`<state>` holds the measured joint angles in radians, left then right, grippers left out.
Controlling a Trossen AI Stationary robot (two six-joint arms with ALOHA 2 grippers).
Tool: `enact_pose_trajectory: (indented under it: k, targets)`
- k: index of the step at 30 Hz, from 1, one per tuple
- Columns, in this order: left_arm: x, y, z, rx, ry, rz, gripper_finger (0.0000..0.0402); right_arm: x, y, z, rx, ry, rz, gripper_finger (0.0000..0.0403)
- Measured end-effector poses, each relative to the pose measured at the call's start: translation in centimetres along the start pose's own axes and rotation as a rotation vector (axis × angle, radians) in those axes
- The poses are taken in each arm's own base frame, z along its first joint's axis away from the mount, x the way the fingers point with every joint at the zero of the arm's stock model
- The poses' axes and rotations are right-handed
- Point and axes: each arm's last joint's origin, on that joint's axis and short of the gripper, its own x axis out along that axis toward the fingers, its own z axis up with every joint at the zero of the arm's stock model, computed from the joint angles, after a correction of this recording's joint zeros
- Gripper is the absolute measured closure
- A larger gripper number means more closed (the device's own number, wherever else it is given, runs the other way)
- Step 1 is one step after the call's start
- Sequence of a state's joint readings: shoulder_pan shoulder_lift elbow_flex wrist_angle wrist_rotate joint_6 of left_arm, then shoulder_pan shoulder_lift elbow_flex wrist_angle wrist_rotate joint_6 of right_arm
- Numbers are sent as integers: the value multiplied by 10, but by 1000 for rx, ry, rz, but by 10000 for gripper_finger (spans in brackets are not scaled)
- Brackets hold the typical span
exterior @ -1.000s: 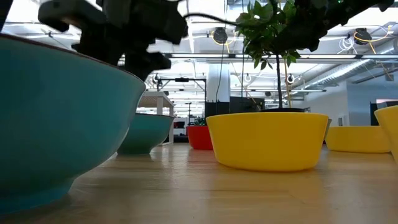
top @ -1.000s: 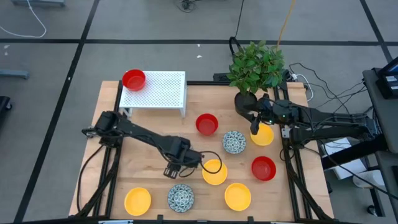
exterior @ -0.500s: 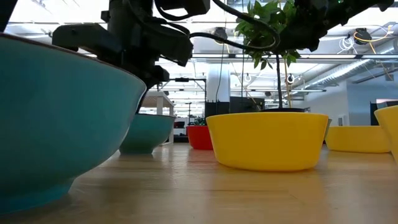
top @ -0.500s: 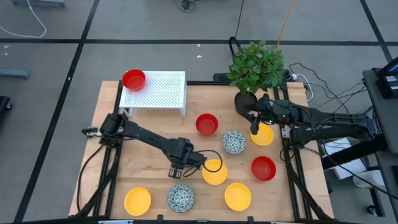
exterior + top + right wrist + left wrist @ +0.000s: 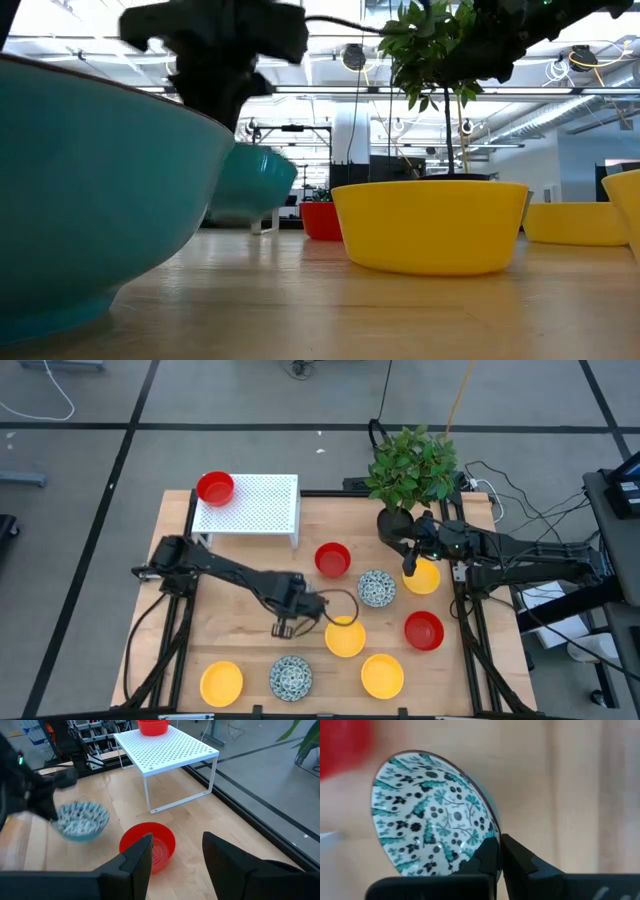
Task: Pick & Place Mini bowls
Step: Put the blue bowl on the shelf
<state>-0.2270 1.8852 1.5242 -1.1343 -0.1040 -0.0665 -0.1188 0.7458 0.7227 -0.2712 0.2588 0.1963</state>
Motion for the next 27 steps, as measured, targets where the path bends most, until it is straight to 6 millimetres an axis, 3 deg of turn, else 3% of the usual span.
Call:
enact_pose_trajectory:
  k: [9,16,22,27]
  targets:
    - [-75,43,-26,-91,-276,68,392,0,0,1,2,-6,1,243]
    - [-120,83,-62,-215,-388,285,379,0,0,1,4,-12,-1,243]
    - [-120,120,-92,-289,-212,335,394,0,-1,2,7,-26,-28,243]
    - [-110,144,-110,-353,-29,325,376,0,-2,2,32,-34,-68,243]
